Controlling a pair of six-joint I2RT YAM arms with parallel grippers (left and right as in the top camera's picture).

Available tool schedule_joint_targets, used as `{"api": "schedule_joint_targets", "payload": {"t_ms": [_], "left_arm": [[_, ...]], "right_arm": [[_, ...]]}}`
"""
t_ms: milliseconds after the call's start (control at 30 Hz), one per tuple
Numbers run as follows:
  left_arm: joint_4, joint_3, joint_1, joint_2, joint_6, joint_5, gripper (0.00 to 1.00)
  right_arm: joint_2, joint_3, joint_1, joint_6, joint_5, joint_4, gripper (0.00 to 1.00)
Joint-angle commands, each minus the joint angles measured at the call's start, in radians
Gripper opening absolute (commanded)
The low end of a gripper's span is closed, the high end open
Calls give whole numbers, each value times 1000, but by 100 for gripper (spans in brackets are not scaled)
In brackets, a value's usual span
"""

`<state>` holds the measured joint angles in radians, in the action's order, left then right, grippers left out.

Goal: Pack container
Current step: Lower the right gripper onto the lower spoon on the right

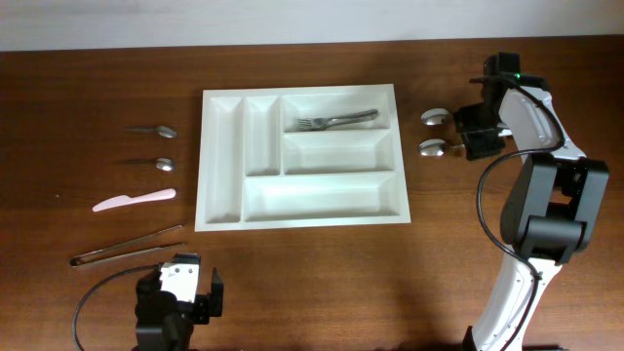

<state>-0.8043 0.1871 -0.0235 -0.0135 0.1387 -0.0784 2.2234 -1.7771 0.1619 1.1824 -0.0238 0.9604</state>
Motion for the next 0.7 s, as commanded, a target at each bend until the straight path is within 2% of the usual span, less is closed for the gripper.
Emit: {"api": "schedule_joint_targets", "payload": {"t_ms": [0,233,367,433,567,633,667], "left_arm": [[0,-3,-5,8,13,4,99],[0,-3,-5,8,13,4,99],[0,-3,-5,8,13,4,99],[0,-3,-5,8,13,4,99],[0,-3,-5,8,13,4,99],[0,-3,-5,8,13,4,99],[0,-3,-5,8,13,4,99]], "right_arm": [[16,5,-6,-27,8,-12,68],[75,5,-12,-29,-19,-14,69],[98,5,-30,-39,-28,-16,65],[100,5,-39,-39,-28,-17,54],[101,5,-54,-53,-29,-15,18],[101,5,-56,-53,-28,-11,7],[101,5,-56,-53,-28,-7,4]]}}
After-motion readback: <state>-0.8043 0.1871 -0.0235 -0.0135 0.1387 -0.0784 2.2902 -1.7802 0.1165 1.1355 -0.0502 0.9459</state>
